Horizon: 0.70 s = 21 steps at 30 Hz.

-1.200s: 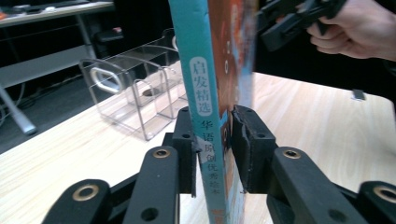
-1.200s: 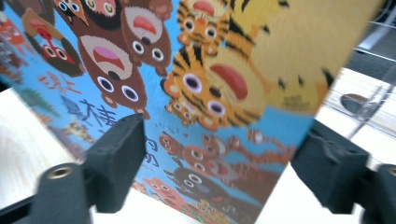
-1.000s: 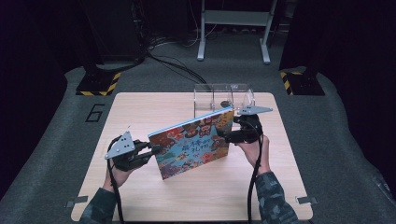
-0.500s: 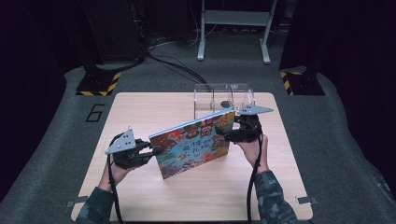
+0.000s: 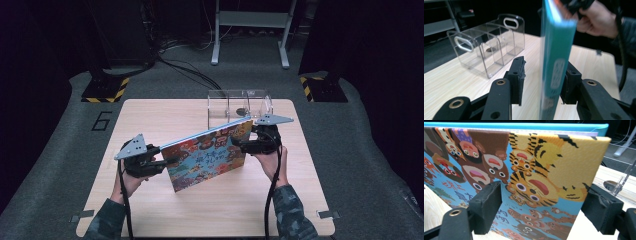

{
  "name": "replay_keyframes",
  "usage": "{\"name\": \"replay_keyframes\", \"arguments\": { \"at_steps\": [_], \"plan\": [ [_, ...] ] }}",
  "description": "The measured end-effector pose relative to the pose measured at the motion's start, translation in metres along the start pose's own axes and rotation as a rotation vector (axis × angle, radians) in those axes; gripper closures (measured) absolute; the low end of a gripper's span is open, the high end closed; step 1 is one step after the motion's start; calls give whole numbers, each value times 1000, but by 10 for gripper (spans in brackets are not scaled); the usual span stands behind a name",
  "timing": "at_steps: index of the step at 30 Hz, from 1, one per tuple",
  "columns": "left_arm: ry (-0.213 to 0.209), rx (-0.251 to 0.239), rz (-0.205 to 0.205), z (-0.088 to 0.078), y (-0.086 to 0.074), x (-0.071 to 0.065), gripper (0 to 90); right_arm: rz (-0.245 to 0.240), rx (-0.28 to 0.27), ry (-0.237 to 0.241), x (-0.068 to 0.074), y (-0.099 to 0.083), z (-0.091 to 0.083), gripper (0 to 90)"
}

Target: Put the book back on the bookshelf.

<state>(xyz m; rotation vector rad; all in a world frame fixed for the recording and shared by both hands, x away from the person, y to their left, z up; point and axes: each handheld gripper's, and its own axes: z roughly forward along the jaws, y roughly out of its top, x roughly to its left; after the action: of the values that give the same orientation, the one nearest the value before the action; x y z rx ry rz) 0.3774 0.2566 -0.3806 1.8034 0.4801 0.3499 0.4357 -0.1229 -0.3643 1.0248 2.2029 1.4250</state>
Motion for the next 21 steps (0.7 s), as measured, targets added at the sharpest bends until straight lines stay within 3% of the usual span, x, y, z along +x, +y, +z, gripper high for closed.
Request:
{"name": "replay_keyframes", "arguments": {
  "at_steps": [4, 5, 7, 8, 9, 17, 21],
  "plan": [
    [18, 11, 9, 0, 9, -2, 625, -9, 3, -10, 1, 1, 1, 195],
    [46, 8, 20, 1, 11, -3, 623, -4, 2, -10, 1, 1, 2, 196],
    [34, -8, 27, 1, 17, -5, 634, -5, 3, -15, 2, 1, 3, 196],
    [59, -28, 45, 0, 20, -7, 650, 0, 4, -12, 3, 2, 3, 196],
    [51, -35, 57, 0, 23, -7, 689, -2, 5, -12, 3, 2, 4, 196],
    [13, 47, 81, 11, 45, -8, 708, -9, 4, -6, 4, 2, 5, 197],
    [-16, 141, 100, 22, 56, -8, 708, -11, 6, -7, 5, 2, 4, 196]
  ]
}}
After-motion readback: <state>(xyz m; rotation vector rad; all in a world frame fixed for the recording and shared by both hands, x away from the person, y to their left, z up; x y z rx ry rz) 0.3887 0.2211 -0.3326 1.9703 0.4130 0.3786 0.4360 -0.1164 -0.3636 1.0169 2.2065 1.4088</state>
